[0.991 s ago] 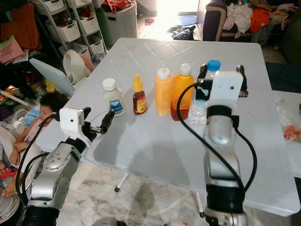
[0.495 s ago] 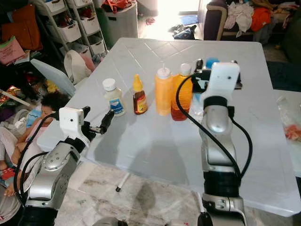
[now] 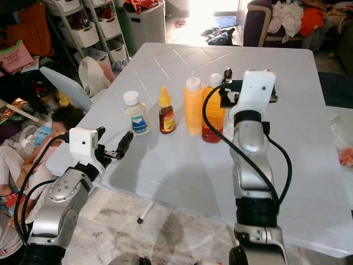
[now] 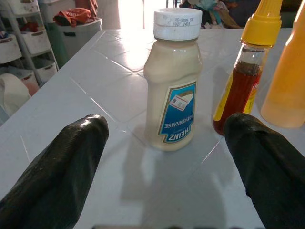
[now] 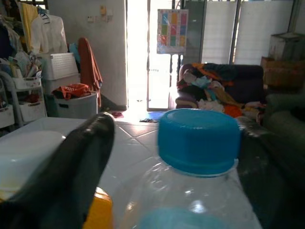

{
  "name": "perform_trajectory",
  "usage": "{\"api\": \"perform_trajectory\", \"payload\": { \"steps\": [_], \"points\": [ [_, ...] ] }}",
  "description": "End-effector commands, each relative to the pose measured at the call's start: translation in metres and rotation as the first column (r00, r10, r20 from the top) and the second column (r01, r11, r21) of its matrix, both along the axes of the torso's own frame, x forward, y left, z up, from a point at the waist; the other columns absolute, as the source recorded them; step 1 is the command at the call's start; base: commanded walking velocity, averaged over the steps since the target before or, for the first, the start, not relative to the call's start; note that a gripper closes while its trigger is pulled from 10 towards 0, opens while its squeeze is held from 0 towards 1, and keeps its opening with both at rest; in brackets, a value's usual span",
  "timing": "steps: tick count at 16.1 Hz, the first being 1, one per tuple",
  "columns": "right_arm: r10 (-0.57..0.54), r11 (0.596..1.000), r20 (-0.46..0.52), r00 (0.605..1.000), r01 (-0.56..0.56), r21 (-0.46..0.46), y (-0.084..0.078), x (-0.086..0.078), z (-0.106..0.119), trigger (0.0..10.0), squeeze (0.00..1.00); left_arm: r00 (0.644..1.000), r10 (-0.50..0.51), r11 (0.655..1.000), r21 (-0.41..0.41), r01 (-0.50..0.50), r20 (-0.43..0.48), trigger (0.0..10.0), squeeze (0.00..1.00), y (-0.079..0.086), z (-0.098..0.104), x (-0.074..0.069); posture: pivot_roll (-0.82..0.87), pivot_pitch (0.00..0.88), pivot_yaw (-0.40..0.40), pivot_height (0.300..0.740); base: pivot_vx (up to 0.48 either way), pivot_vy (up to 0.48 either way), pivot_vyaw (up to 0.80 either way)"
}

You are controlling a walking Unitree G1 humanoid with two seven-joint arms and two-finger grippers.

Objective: Restocking fridge

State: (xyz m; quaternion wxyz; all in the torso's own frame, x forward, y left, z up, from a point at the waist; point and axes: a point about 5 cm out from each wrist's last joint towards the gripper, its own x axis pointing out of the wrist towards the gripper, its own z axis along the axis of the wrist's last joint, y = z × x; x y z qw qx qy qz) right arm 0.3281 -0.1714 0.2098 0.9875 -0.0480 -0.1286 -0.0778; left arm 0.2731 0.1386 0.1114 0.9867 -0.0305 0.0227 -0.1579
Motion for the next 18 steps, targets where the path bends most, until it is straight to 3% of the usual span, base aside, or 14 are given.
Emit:
{"api": "perform_trajectory", "payload": {
  "steps": [1, 10, 14, 16, 17, 18],
  "points": [
    [0.015, 0.999, -0.015, 1.000, -0.015, 0.039, 0.004, 0.004, 0.003, 0.0, 0.00, 1.000, -0.012, 0.999, 0.030, 0.012, 0.011, 10.0, 0.00, 0.001, 0.003, -0.001, -0.02, 0.000, 0.106, 0.740, 0.000, 0.000, 0.00],
    [0.017, 0.999, -0.033, 0.999, -0.016, 0.037, 0.005, 0.003, 0.009, 0.0, 0.00, 1.000, -0.018, 0.999, 0.037, 0.017, 0.009, 10.0, 0.00, -0.001, 0.003, 0.001, -0.02, 0.000, 0.101, 0.740, 0.000, 0.000, 0.00],
    [0.000, 1.000, -0.042, 0.999, 0.001, 0.030, 0.001, -0.011, 0.005, 0.2, 0.00, 1.000, -0.017, 0.999, 0.038, 0.017, 0.013, 10.0, 0.00, -0.002, 0.003, 0.002, -0.02, 0.000, 0.095, 0.740, 0.000, 0.000, 0.00],
    [-0.002, 0.999, -0.039, 0.999, 0.004, 0.032, 0.000, -0.019, 0.004, 1.4, 0.00, 1.000, -0.017, 0.999, 0.037, 0.017, 0.014, 10.0, 0.00, -0.002, 0.003, 0.002, -0.03, 0.000, 0.093, 0.740, 0.000, 0.000, 0.00],
    [0.010, 0.999, -0.032, 0.999, -0.009, 0.034, 0.000, -0.028, 0.001, 2.7, 0.00, 1.000, -0.018, 0.999, 0.036, 0.018, 0.015, 10.0, 0.00, -0.003, 0.003, 0.002, -0.03, 0.000, 0.092, 0.740, 0.000, 0.000, 0.00],
    [0.023, 0.999, -0.033, 0.999, -0.021, 0.038, 0.001, -0.034, -0.002, 6.2, 0.00, 1.000, -0.019, 0.999, 0.035, 0.019, 0.015, 10.0, 0.00, -0.003, 0.003, 0.002, -0.03, 0.000, 0.091, 0.740, 0.000, 0.000, 0.00]
  ]
}}
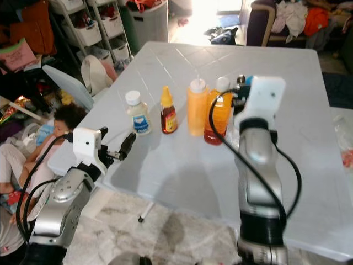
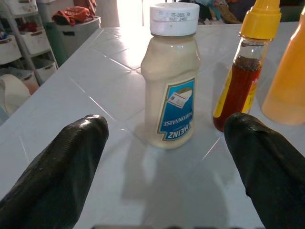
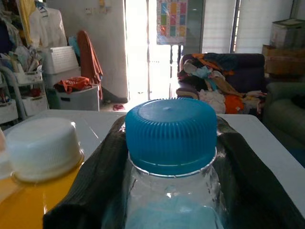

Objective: Restocking fridge

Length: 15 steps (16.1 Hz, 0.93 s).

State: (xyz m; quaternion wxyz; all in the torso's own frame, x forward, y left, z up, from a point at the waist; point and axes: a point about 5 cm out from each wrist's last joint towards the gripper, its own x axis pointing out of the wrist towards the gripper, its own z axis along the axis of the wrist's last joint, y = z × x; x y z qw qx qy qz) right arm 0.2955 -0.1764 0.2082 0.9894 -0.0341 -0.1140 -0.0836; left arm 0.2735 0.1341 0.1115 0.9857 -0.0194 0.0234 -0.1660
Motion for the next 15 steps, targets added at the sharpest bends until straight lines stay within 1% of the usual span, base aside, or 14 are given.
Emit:
{"api": "perform_trajectory", "payload": {
  "steps": [1, 2, 3, 4, 5, 6, 10, 14, 15],
  "points": [
    [0.060, 0.998, -0.016, 0.998, -0.059, 0.015, 0.011, -0.008, -0.005, 10.0, 0.00, 1.000, -0.005, 1.000, 0.011, 0.005, 0.013, 10.0, 0.00, 0.000, 0.003, 0.003, -0.04, 0.000, 0.092, 0.740, 0.000, 0.000, 0.00],
    [0.103, 0.994, -0.027, 0.994, -0.103, 0.022, 0.020, -0.015, -0.009, 10.0, 0.00, 1.000, -0.008, 1.000, 0.010, 0.008, 0.013, 10.0, 0.00, -0.001, 0.002, 0.003, -0.04, 0.000, 0.092, 0.740, 0.000, 0.000, 0.00],
    [0.122, 0.992, -0.032, 0.992, -0.121, 0.029, 0.024, -0.017, -0.010, 10.0, 0.00, 1.000, -0.009, 1.000, 0.009, 0.009, 0.014, 10.0, 0.00, -0.001, 0.002, 0.004, -0.04, 0.000, 0.091, 0.740, 0.000, 0.000, 0.00],
    [0.192, 0.979, -0.034, 0.981, -0.190, 0.074, 0.035, -0.020, -0.012, 10.0, 0.00, 1.000, -0.012, 1.000, 0.009, 0.012, 0.016, 10.0, 0.00, -0.002, 0.003, 0.004, -0.04, 0.000, 0.092, 0.740, 0.000, 0.000, 0.00],
    [0.245, 0.967, -0.025, 0.969, -0.243, 0.079, 0.043, -0.023, -0.011, 10.0, 0.00, 1.000, -0.013, 1.000, 0.008, 0.013, 0.017, 10.0, 0.00, -0.002, 0.003, 0.005, -0.04, 0.000, 0.092, 0.740, 0.000, 0.000, 0.00],
    [0.268, 0.961, -0.022, 0.963, -0.265, 0.085, 0.046, -0.025, -0.011, 10.0, 0.00, 1.000, -0.014, 1.000, 0.009, 0.014, 0.019, 10.0, 0.00, -0.003, 0.003, 0.005, -0.04, 0.000, 0.090, 0.740, 0.000, 0.000, 0.00],
    [0.287, 0.952, -0.039, 0.957, -0.281, 0.120, 0.046, -0.027, -0.014, 10.0, 0.00, 1.000, -0.015, 1.000, 0.009, 0.015, 0.022, 10.0, 0.00, -0.003, 0.003, 0.005, -0.04, 0.000, 0.086, 0.740, 0.000, 0.000, 0.00],
    [0.365, 0.925, -0.062, 0.929, -0.354, 0.139, 0.052, -0.028, -0.018, 10.0, 0.00, 1.000, -0.018, 1.000, 0.007, 0.018, 0.025, 10.0, 0.00, -0.005, 0.003, 0.005, -0.04, 0.000, 0.085, 0.740, 0.000, 0.000, 0.00],
    [0.406, 0.908, -0.087, 0.910, -0.391, 0.151, 0.056, -0.030, -0.024, 10.0, 0.00, 1.000, -0.017, 1.000, 0.007, 0.017, 0.025, 10.0, 0.00, -0.005, 0.003, 0.005, -0.04, 0.000, 0.084, 0.740, 0.000, 0.000, 0.00]
  ]
}}
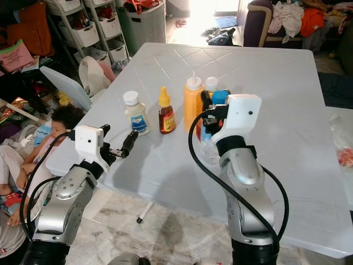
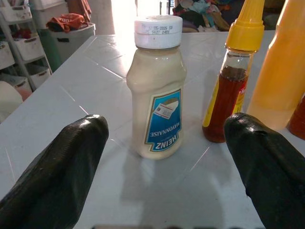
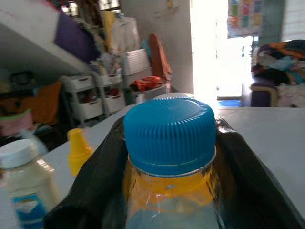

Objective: Restocking fridge

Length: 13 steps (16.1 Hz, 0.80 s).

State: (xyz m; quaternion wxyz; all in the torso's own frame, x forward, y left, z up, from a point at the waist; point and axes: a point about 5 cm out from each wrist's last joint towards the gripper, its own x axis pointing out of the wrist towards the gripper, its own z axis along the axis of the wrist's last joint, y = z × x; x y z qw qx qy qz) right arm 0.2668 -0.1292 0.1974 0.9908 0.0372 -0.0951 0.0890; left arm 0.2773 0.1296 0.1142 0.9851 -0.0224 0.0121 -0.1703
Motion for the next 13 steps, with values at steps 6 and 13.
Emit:
{"api": "perform_trajectory", "payload": {
  "steps": [6, 13],
  "points": [
    [0.080, 0.997, -0.102, 0.992, -0.081, -0.005, 0.004, -0.007, -0.019, 10.0, 0.00, 1.000, -0.008, 1.000, 0.022, 0.008, -0.005, 10.0, 0.00, 0.000, -0.002, 0.001, -0.04, 0.000, 0.082, 0.740, 0.000, 0.000, 0.00],
    [0.057, 0.997, -0.109, 0.992, -0.062, -0.044, -0.002, -0.008, -0.021, 10.0, 0.29, 0.994, 0.085, 0.996, 0.046, -0.082, -0.071, 10.0, 0.00, 0.026, -0.015, 0.010, -0.05, 0.000, 0.081, 0.740, 0.000, 0.000, 0.00]
  ]
}}
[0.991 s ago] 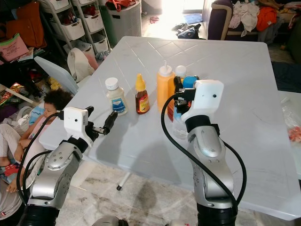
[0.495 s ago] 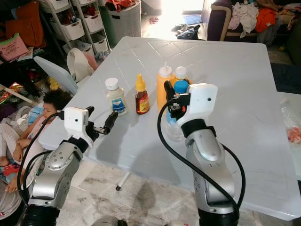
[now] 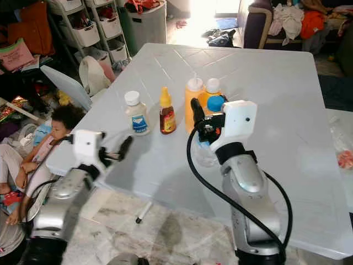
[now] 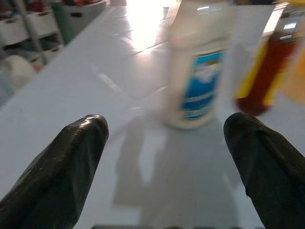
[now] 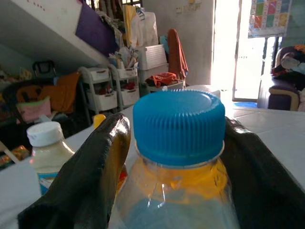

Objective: Restocking fridge

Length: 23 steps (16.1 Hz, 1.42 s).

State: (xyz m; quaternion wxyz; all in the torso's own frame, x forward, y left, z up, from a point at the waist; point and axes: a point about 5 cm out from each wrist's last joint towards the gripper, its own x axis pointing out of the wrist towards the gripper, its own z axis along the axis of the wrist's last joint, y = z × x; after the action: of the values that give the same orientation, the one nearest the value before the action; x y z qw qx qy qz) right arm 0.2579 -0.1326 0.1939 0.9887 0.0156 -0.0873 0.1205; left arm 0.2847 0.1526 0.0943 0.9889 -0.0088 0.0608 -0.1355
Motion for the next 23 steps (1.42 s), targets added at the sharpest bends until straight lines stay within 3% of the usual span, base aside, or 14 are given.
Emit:
{"api": "perform_trajectory", "payload": {
  "steps": [1, 2, 7, 8, 9, 14, 15, 16, 20, 23],
  "points": [
    [-0.002, 1.000, -0.092, 0.996, 0.000, -0.015, 0.001, 0.001, -0.017, 10.0, 0.05, 0.999, 0.021, 1.000, 0.016, -0.022, 0.032, 10.0, 0.00, 0.009, 0.007, 0.005, -0.05, 0.000, 0.080, 0.740, 0.000, 0.000, 0.00],
    [-0.001, 1.000, -0.086, 0.996, -0.001, -0.025, 0.002, 0.002, -0.017, 10.0, 0.00, 0.999, 0.028, 0.999, 0.028, -0.029, 0.036, 10.0, 0.00, 0.013, 0.007, 0.006, -0.05, 0.000, 0.080, 0.740, 0.000, 0.000, 0.00],
    [0.011, 0.999, -0.049, 0.999, -0.014, -0.053, 0.005, 0.006, -0.007, 10.0, 0.00, 0.999, 0.012, 1.000, 0.029, -0.013, 0.044, 10.0, 0.00, 0.008, 0.005, 0.006, -0.05, 0.000, 0.073, 0.740, 0.000, 0.000, 0.00],
    [0.019, 0.998, -0.041, 0.999, -0.021, -0.056, 0.005, 0.004, -0.004, 10.0, 0.30, 0.999, 0.002, 0.999, 0.032, -0.003, 0.046, 10.0, 0.00, 0.005, 0.005, 0.005, -0.06, 0.000, 0.072, 0.740, 0.000, 0.000, 0.00],
    [0.024, 0.998, -0.040, 0.999, -0.026, -0.061, 0.004, 0.003, -0.004, 10.0, 1.00, 0.999, 0.001, 1.000, 0.030, -0.002, 0.047, 10.0, 0.00, 0.004, 0.004, 0.005, -0.06, 0.000, 0.071, 0.740, 0.000, 0.000, 0.00],
    [0.005, 0.997, -0.044, 0.999, -0.009, -0.078, 0.001, -0.002, -0.003, 10.0, 1.00, 0.999, -0.005, 1.000, 0.029, 0.004, 0.048, 10.0, 0.00, 0.003, 0.004, 0.006, -0.07, 0.000, 0.074, 0.740, 0.000, 0.000, 0.00],
    [-0.003, 0.996, -0.040, 0.999, 0.000, -0.093, 0.000, -0.004, -0.002, 10.0, 0.21, 0.999, -0.011, 1.000, 0.027, 0.009, 0.048, 10.0, 0.00, 0.001, 0.003, 0.006, -0.07, 0.000, 0.075, 0.740, 0.000, 0.000, 0.00],
    [-0.007, 0.995, -0.036, 0.999, 0.003, -0.100, 0.000, -0.004, -0.001, 10.0, 0.00, 0.999, -0.013, 1.000, 0.026, 0.012, 0.048, 10.0, 0.00, 0.000, 0.003, 0.007, -0.07, 0.000, 0.074, 0.740, 0.000, 0.000, 0.00],
    [-0.025, 0.993, -0.026, 0.999, 0.022, -0.113, -0.001, -0.005, 0.001, 10.0, 0.00, 0.999, -0.024, 1.000, 0.019, 0.023, 0.047, 10.0, 0.00, -0.004, 0.002, 0.007, -0.08, 0.000, 0.072, 0.740, 0.000, 0.000, 0.00],
    [-0.029, 0.992, -0.008, 1.000, 0.028, -0.124, -0.001, -0.006, 0.005, 10.0, 0.00, 0.999, -0.030, 0.999, 0.014, 0.030, 0.046, 10.0, 0.00, -0.007, 0.001, 0.007, -0.08, 0.000, 0.066, 0.740, 0.000, 0.000, -0.76]
  ]
}}
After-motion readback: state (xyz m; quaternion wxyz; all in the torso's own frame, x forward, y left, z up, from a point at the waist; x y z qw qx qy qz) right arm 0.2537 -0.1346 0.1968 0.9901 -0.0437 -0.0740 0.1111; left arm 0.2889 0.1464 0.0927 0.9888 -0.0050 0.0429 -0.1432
